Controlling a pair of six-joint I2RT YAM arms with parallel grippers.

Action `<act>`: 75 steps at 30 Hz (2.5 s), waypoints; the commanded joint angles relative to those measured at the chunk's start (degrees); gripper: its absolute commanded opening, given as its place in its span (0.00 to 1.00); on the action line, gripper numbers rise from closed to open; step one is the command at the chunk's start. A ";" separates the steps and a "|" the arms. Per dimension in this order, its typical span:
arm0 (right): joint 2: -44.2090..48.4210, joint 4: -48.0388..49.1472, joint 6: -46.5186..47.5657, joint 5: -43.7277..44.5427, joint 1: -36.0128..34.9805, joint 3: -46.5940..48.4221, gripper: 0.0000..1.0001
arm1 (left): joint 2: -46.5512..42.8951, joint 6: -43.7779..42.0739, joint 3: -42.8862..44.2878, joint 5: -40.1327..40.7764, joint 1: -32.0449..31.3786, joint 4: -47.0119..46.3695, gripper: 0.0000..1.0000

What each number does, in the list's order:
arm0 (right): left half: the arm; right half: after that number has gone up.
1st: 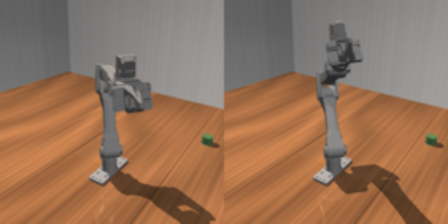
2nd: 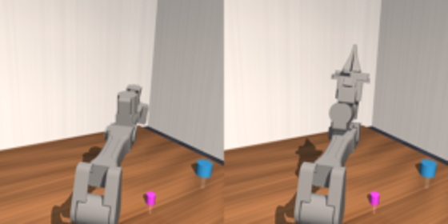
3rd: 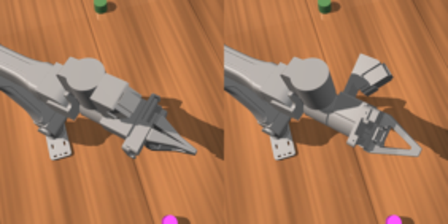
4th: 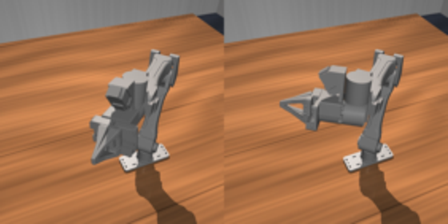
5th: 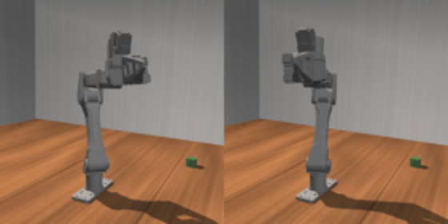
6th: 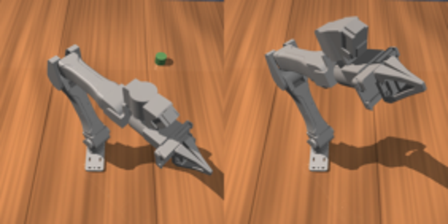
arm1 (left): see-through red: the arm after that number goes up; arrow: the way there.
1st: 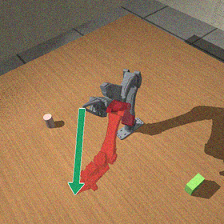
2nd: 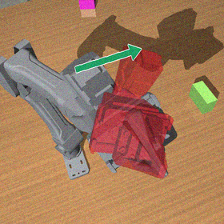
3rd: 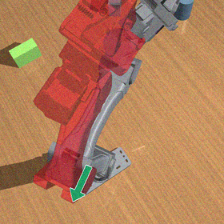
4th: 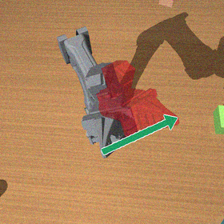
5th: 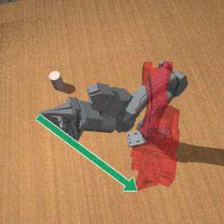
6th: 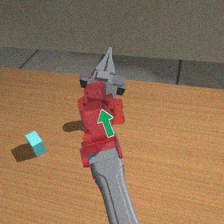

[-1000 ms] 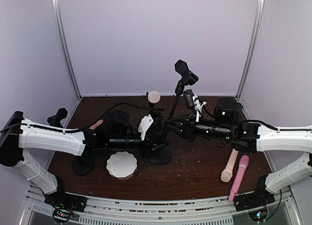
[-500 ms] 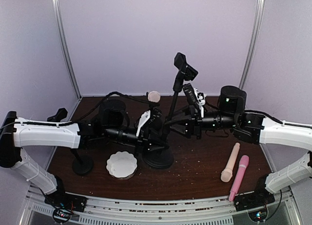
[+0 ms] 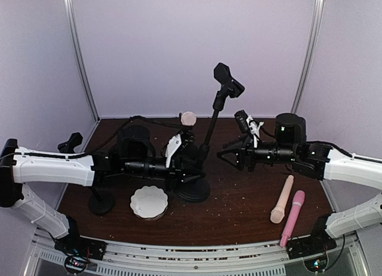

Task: Attach the microphones to the stand

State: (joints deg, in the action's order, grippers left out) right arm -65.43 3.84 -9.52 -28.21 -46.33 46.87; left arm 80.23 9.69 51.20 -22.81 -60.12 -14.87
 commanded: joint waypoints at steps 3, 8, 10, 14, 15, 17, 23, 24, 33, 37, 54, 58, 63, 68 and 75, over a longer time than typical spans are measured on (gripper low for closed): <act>1.97 6.72 -6.84 1.96 -3.62 0.81 0.54 | -1.49 3.31 0.03 11.74 0.06 -8.77 0.00; -1.94 6.84 -7.74 5.56 -6.90 5.90 0.56 | -0.78 3.91 1.00 12.33 0.08 -8.55 0.00; -3.75 5.53 -9.32 9.00 -6.99 8.10 0.54 | -0.92 4.07 0.81 12.79 0.09 -8.85 0.00; -6.65 4.10 -12.40 12.68 -7.04 12.37 0.53 | -1.17 4.50 0.06 14.67 0.02 -9.38 0.00; -7.32 3.52 -12.72 13.27 -7.15 13.23 0.52 | -1.25 4.56 -0.12 14.86 0.07 -9.44 0.00; -8.57 2.62 -13.08 13.90 -7.12 14.55 0.52 | -1.52 4.72 -0.51 15.49 0.09 -9.63 0.00; -11.32 1.04 -14.65 10.21 -7.48 16.43 0.53 | -1.83 4.81 -0.71 16.69 0.04 -8.57 0.00; -11.61 1.04 -14.91 9.74 -7.53 16.55 0.53 | -1.83 4.85 -0.75 16.71 0.04 -8.47 0.00; -14.61 -2.20 -15.73 8.07 -7.87 19.36 0.36 | -1.82 4.84 -1.01 17.26 0.07 -8.59 0.00; -15.14 -3.27 -13.85 6.94 -7.83 19.99 0.11 | -2.05 4.73 -1.15 17.03 0.09 -8.58 0.00; -10.07 -14.58 7.74 0.39 0.09 16.64 0.50 | -2.11 0.39 -1.67 -7.37 0.41 -12.88 0.00; -7.11 -12.85 7.33 -4.03 0.91 14.07 0.55 | -1.71 1.92 -1.82 -0.11 0.43 -11.29 0.00; -3.36 -12.13 8.44 -6.03 0.96 13.29 0.59 | -1.32 3.59 -2.24 7.21 0.42 -10.15 0.00; -2.43 -13.22 7.98 -5.54 0.97 15.66 0.60 | -0.68 4.79 -1.48 10.50 0.38 -8.37 0.00; -2.51 -6.01 -2.12 0.81 0.97 18.31 0.60 | 0.84 6.73 -0.22 12.68 0.43 -6.81 0.00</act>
State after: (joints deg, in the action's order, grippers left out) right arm -68.55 -7.79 -5.48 -32.58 -45.28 62.08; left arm 80.75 14.74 48.45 -12.23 -59.72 -17.34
